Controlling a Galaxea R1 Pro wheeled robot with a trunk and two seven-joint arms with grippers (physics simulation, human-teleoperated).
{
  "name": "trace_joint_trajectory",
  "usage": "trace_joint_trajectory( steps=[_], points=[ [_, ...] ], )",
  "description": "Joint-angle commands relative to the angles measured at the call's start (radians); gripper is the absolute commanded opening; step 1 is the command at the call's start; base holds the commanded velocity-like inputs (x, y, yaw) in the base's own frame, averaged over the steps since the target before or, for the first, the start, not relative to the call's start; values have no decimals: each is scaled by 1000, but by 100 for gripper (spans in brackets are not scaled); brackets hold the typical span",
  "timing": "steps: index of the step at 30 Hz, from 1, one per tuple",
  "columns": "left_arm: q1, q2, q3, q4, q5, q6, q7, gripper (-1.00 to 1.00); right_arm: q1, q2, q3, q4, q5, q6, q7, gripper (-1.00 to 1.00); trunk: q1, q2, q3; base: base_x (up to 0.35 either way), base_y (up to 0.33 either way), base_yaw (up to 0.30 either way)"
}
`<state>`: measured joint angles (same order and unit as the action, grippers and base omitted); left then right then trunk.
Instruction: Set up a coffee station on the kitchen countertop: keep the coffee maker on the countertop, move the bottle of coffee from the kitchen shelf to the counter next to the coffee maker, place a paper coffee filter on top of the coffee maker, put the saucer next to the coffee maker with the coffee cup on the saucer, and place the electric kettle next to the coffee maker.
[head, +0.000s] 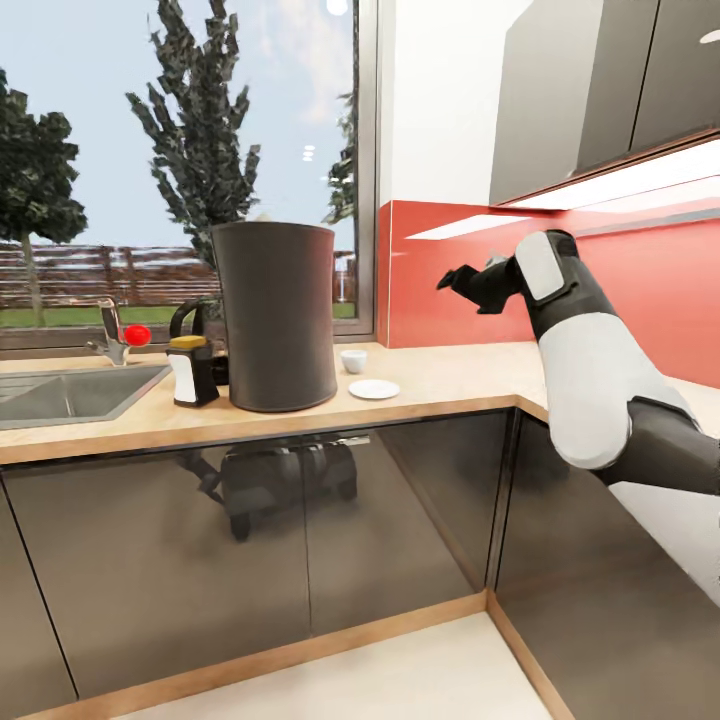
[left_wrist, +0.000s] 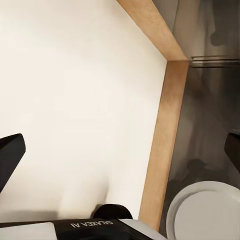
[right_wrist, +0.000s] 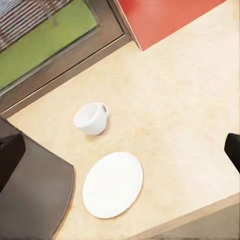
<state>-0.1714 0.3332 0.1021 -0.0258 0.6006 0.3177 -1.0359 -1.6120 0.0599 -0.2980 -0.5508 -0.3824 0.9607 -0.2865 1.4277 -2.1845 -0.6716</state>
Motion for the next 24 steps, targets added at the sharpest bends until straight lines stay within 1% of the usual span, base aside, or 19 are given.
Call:
trace_joint_trajectory(
  steps=[1, 5, 8, 10, 14, 24],
  points=[
    [0, 0, 8, 0, -4, 10, -3, 100, -7, 7, -4, -1, -9, 10, -17, 100, 0, 0, -1, 0, 0, 8],
    [0, 0, 9, 0, -4, 9, -3, 100, -24, 27, 0, 0, -8, 35, -36, 100, 0, 0, -1, 0, 0, 125],
    [0, 0, 10, 0, -4, 9, -2, 100, -25, 30, -1, 4, -7, 39, -39, 100, 0, 0, -1, 7, -11, 229],
    [0, 0, 10, -1, -4, 9, -2, 100, -24, 31, -3, 11, -7, 41, -40, 100, 0, 0, -1, 81, -161, 146],
    [0, 0, 10, -1, -4, 9, -1, 100, -19, 30, -5, 14, -7, 42, -40, 100, 0, 0, -1, 111, -229, 69],
    [0, 0, 9, -1, -4, 9, -1, 100, -5, 30, -6, 20, -8, 43, -37, 100, 0, 0, -1, 132, -279, 11]
  ],
)
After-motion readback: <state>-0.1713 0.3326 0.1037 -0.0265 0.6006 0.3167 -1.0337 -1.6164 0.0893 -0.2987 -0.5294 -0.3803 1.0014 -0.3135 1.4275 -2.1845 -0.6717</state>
